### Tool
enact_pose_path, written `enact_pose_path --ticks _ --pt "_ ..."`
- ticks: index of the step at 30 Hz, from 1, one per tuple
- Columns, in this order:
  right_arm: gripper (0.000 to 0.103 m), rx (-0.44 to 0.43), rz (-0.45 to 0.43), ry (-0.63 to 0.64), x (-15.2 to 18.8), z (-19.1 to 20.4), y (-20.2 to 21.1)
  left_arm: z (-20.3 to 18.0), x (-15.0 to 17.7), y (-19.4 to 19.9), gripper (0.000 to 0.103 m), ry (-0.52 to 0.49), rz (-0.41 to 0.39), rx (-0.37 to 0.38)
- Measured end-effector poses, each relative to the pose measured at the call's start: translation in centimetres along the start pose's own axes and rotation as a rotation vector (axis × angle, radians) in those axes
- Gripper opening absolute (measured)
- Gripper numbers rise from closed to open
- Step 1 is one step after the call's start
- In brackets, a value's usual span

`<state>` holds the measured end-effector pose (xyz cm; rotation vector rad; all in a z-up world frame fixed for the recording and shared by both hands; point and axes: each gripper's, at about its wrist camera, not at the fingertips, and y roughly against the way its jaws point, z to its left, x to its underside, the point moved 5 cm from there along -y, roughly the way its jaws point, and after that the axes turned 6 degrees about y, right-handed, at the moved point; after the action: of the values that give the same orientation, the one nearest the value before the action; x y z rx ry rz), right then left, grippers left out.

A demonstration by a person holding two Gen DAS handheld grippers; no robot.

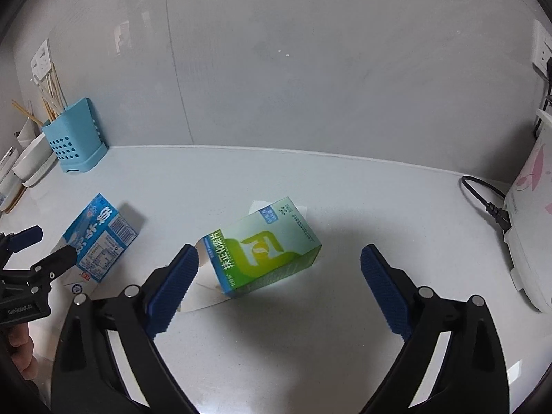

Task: Collect trash
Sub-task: 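Grasp the blue milk carton with the left tool while the right tool grasps the green box, then carry the milk carton and green box down over the trash bin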

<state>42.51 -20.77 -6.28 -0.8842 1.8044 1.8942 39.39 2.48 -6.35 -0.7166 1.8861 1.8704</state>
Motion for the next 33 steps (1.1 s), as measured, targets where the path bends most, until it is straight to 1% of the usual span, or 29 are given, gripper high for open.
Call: enact_pose_path --ticks 4,10,16,19,20,21,22,24,27,33 --pt "0.091 -0.045 -0.028 -0.018 -0.3 0.0 -0.9 0.1 -0.1 -1.7 0.097 0.015 0.018 -0.003" --pt "0.091 -0.045 -0.037 -0.006 0.1 0.4 -2.0 0.1 -0.1 -2.7 0.097 0.001 0.008 -0.023" --pt "0.091 -0.025 -0.014 0.022 0.3 0.8 -3.0 0.0 0.1 -3.9 0.096 -0.007 0.050 -0.038" --pt "0.091 -0.019 -0.009 0.031 0.4 0.8 -3.4 0.1 0.2 -4.1 0.091 0.001 0.065 -0.039" --pt "0.089 -0.024 -0.012 0.026 0.4 0.7 -3.4 0.2 0.3 -4.1 0.087 0.005 0.070 -0.040" --pt "0.084 -0.028 -0.014 0.021 0.4 0.8 -3.5 0.3 0.3 -4.2 0.081 0.008 0.075 -0.039" --pt "0.081 -0.029 -0.016 0.015 0.4 0.6 -3.4 0.3 0.4 -4.3 0.077 0.009 0.084 -0.035" --pt "0.079 -0.027 -0.021 0.000 0.4 0.2 -3.3 0.2 0.6 -4.2 0.070 0.016 0.091 -0.022" --pt "0.079 -0.025 -0.029 -0.015 0.4 -0.2 -3.1 0.0 0.7 -3.9 0.064 0.020 0.089 0.000" --pt "0.079 -0.019 -0.066 -0.027 0.1 -0.5 -2.1 -0.4 0.4 -2.9 0.062 0.008 0.051 -0.002"
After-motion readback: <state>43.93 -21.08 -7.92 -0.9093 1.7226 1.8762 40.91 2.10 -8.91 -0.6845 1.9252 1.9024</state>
